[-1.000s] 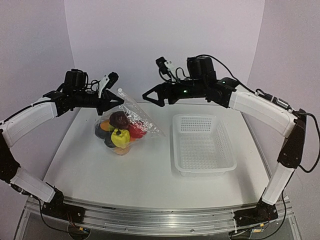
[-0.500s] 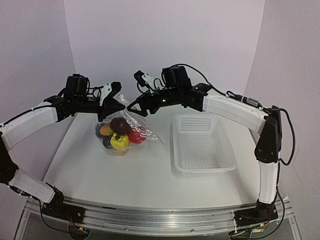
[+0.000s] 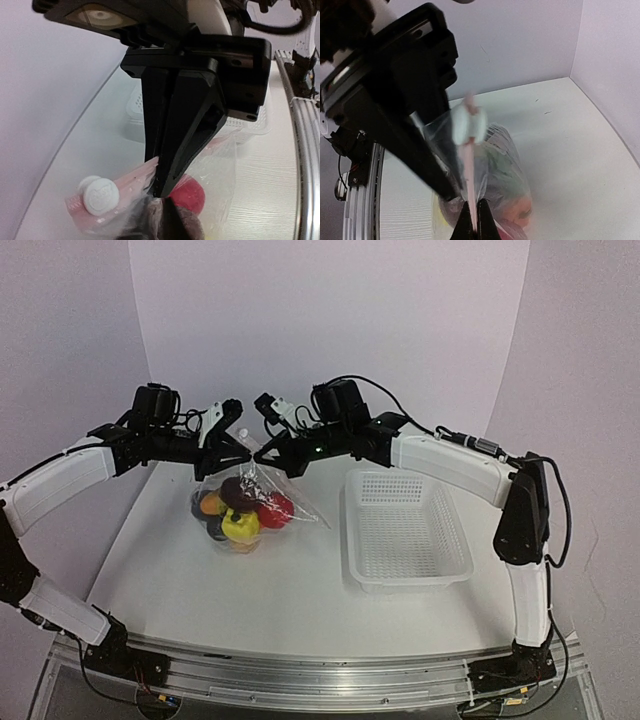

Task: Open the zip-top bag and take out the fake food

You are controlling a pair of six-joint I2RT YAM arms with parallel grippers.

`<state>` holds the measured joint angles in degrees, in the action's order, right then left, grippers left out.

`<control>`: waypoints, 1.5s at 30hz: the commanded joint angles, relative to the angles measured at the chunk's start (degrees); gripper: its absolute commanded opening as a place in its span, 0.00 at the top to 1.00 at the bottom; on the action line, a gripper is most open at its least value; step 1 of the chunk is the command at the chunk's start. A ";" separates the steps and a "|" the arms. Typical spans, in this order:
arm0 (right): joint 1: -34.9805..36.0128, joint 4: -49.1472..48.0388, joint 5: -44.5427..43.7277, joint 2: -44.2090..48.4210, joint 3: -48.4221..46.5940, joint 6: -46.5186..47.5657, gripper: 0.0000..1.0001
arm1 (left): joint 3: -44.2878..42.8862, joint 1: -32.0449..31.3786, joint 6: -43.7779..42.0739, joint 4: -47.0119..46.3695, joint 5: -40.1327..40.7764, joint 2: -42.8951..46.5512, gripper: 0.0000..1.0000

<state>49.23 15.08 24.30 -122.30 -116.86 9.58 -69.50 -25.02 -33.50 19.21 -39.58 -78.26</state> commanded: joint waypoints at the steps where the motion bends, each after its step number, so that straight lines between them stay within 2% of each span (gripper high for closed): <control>1: 0.12 -0.49 3.15 5.27 2.88 9.73 1.00 | -9.35 3.59 -0.23 8.81 -11.14 -1.62 0.35; 2: 0.14 -0.48 4.38 6.69 4.03 12.17 1.00 | -11.06 5.37 -2.08 12.19 -14.07 -2.30 0.22; 4: 0.08 -0.40 7.10 8.84 5.37 16.00 1.00 | -14.53 8.26 -7.39 19.03 -17.83 -3.64 0.14; 8: 0.12 -0.30 12.32 11.00 6.32 21.59 1.00 | -20.86 9.18 -23.14 34.91 -19.40 -6.27 0.13; 13: 0.10 -0.08 13.33 10.88 4.25 24.15 1.00 | -25.26 7.76 -26.02 39.81 -19.28 -7.59 0.14; 18: 0.18 -0.20 9.48 9.19 0.96 23.05 1.00 | -28.73 6.10 -22.11 42.62 -20.02 -8.65 0.16; 25: 0.69 -0.14 5.88 7.60 -3.12 20.36 1.00 | -28.64 5.22 -14.60 40.44 -20.93 -8.47 0.19; 30: 1.44 -0.16 0.59 7.19 -4.33 18.84 1.00 | -25.61 4.71 -7.23 33.56 -20.58 -6.74 0.17; 35: 1.52 -0.16 -0.21 7.00 -3.71 18.58 1.00 | -24.00 4.64 -2.36 25.92 -18.32 -5.08 0.16; 37: 1.52 -0.26 0.03 6.73 -3.71 18.43 1.00 | -24.30 4.64 -2.27 24.92 -17.00 -5.44 0.20; 38: 1.53 -0.24 0.05 6.53 -3.82 18.39 1.00 | -24.34 4.61 -2.27 24.51 -16.48 -5.64 0.25; 41: 1.54 -0.25 -0.51 6.18 -4.16 18.18 1.00 | -24.26 4.61 -3.33 23.86 -16.09 -6.02 0.53; 45: 1.54 -0.22 -1.54 6.08 -4.29 17.72 1.00 | -23.55 4.63 -5.57 24.13 -16.32 -5.58 0.76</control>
<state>50.46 18.11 23.33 -116.40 -118.48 28.49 -93.46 -20.27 -37.67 45.61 -56.26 -86.04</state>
